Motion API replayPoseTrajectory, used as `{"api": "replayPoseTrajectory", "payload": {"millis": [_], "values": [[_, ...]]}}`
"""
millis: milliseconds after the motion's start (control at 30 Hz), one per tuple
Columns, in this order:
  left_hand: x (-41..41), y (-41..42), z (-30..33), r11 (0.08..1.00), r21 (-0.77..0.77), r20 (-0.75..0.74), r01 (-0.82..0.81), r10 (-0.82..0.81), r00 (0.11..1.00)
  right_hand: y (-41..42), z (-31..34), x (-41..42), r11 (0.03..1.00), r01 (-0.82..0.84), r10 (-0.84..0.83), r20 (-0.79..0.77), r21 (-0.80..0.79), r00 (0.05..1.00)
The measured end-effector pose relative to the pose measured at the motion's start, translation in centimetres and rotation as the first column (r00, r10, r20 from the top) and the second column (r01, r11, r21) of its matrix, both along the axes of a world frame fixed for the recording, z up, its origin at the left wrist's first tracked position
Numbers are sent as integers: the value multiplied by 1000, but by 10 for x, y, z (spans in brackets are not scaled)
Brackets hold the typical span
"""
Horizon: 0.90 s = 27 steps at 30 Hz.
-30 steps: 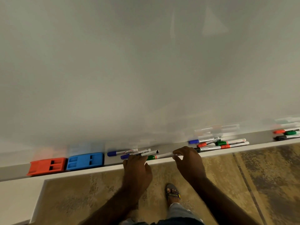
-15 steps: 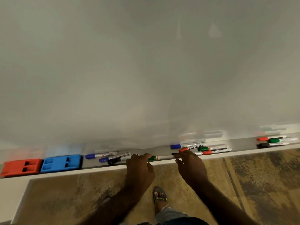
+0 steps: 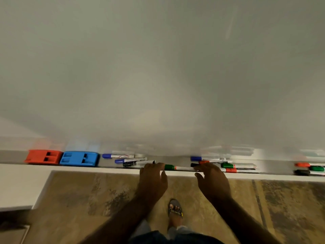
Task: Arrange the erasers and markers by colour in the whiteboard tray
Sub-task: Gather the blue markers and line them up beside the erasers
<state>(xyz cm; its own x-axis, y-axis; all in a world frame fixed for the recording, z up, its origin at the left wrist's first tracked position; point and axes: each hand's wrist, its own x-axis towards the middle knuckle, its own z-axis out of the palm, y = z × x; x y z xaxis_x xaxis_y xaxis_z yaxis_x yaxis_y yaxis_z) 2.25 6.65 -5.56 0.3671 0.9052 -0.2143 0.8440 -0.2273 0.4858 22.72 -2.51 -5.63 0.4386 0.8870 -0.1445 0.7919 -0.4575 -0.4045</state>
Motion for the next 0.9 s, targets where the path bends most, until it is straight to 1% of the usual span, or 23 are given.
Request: {"api": "replayPoseTrajectory", "payload": {"millis": [67,133,200,267,367,433,533,767,900], "values": [[-12,2,2,998,52,51,-32,29,998,2,0,-4,1000,-6,5,12,24,1000],[-29,7,2,987,126,85,-103,93,992,8,3,-11,997,-13,15,-29,79,999],[-47,17,5,972,158,52,-173,167,985,20,7,-23,990,-53,63,-76,131,995],[-65,28,8,965,143,-9,-221,225,974,34,10,-39,978,-99,120,-105,182,987],[-86,42,11,947,134,-44,-293,301,953,57,10,-62,972,-136,165,-146,193,975],[-98,49,11,941,116,-66,-319,327,943,72,9,-78,968,-184,210,-153,169,966],[-110,55,9,948,70,-107,-311,317,942,89,7,-97,958,-255,271,-126,129,954],[-120,61,4,961,35,-98,-273,275,956,98,-9,-122,980,-195,199,-93,47,976],[-122,65,0,970,19,-105,-244,245,964,97,-16,-129,987,-153,158,-104,54,982]]}}
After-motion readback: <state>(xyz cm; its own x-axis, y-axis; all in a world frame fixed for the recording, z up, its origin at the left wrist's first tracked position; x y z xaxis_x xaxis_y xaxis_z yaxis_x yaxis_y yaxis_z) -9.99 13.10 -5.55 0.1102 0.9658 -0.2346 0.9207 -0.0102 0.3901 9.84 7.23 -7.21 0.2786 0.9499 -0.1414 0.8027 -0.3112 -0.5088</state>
